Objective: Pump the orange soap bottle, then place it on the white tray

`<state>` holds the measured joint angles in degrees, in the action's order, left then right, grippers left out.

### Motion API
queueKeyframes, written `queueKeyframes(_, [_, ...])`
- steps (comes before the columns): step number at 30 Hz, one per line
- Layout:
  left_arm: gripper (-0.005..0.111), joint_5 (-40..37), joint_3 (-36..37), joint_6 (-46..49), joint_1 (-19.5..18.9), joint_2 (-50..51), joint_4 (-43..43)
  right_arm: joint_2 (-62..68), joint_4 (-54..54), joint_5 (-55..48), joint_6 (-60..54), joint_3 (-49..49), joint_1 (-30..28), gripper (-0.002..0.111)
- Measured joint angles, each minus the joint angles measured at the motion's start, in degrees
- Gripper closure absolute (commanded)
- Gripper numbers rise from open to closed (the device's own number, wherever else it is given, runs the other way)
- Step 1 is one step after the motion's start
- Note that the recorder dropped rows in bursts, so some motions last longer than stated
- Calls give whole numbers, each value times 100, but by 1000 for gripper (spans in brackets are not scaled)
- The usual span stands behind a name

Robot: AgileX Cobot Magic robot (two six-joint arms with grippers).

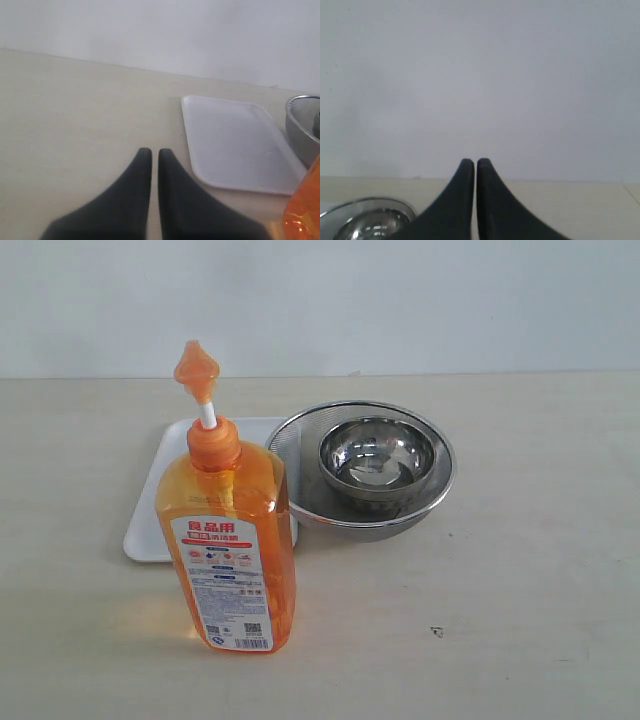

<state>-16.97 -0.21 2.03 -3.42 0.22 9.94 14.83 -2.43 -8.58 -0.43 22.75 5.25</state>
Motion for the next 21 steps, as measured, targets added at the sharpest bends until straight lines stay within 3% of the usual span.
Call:
queueKeyframes(6, [102,0,0,0,0,0,0,1334,0,-849,0,903,0,108])
queueKeyframes(21, [102,0,0,0,0,0,0,2156,-10,-17,43,973,0,108])
